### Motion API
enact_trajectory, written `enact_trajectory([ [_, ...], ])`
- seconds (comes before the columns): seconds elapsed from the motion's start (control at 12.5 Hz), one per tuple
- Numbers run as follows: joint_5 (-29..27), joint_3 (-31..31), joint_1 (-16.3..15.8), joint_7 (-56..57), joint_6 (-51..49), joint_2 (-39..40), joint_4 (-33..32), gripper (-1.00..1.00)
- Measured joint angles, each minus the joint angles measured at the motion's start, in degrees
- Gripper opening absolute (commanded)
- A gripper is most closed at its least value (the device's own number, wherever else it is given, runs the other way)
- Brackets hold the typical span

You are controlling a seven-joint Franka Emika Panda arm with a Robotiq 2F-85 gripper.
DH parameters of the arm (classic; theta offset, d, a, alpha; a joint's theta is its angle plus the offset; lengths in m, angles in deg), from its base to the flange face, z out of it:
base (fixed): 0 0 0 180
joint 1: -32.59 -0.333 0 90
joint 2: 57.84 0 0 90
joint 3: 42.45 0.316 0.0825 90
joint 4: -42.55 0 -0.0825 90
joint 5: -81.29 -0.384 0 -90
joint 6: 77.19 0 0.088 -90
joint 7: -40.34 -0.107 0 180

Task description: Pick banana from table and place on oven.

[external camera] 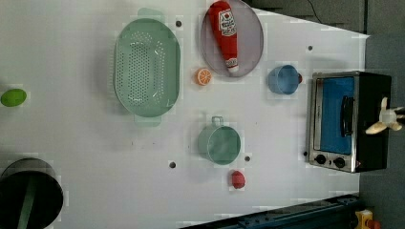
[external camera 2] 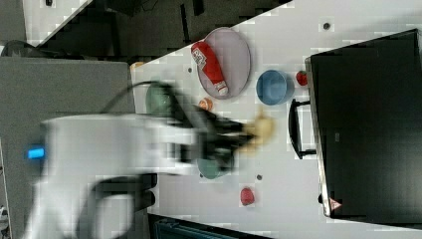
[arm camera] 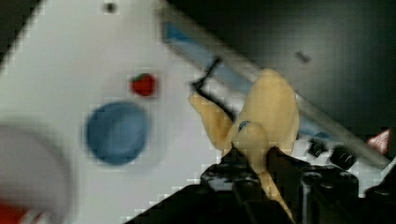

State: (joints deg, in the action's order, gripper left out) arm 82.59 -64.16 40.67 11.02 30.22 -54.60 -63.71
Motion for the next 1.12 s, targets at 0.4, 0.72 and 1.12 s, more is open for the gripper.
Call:
enact_trajectory([
  [0.4, 0.46, -10.27, 3.34, 14.42, 7.13, 11.99, 1.01, -0.44],
  [0.72, 1.0, -10.04, 4.08, 20.3, 10.48, 15.43, 1.85, 0.43],
  [1.12, 0.07, -8.62, 1.07, 22.62, 11.11, 13.84, 4.53, 1.0],
])
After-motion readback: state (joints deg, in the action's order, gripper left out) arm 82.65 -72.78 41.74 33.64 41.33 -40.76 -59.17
